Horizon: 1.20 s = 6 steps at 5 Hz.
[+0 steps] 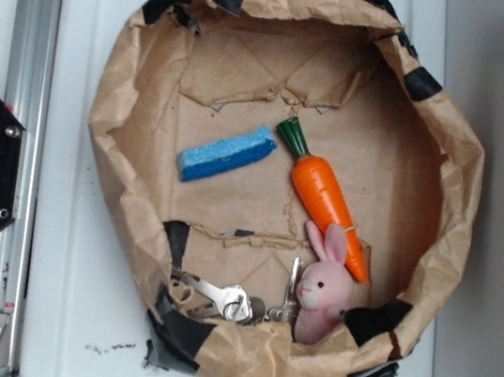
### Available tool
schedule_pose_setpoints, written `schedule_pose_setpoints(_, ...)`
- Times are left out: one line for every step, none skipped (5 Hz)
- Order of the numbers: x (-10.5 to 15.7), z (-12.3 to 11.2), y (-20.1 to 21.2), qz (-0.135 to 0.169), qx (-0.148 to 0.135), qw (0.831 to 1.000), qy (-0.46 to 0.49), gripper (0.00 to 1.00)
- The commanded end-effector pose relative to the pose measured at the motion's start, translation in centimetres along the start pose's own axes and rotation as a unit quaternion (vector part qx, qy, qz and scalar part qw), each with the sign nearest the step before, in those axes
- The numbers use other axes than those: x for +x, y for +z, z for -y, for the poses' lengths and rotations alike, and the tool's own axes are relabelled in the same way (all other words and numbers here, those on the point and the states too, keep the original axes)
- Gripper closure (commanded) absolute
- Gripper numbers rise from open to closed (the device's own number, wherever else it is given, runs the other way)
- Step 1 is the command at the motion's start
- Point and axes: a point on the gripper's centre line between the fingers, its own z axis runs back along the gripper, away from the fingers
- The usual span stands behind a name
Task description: Grab the blue sponge.
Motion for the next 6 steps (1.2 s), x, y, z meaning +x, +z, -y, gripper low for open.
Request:
schedule_pose_setpoints(0.0,0.0,0.0,0.0,0.0,1.0,0.0,0.0)
schedule_pose_setpoints(4.3,-0.9,-2.4,-0.042,0.052,0.995,0.074,0.0)
schedule_pose_setpoints(8.8,-2.1,-5.9,-0.015,0.087,0.99,0.109,0.0)
schedule_pose_setpoints(10.7,-4.5,-9.7,-0.008,0.063,0.98,0.19,0.0)
schedule_pose_setpoints(10.0,-6.9,-13.2,0.015,0.026,0.956,0.292,0.0)
schedule_pose_setpoints(10.0,-6.9,-17.3,0.004,0.019,0.941,0.337,0.0)
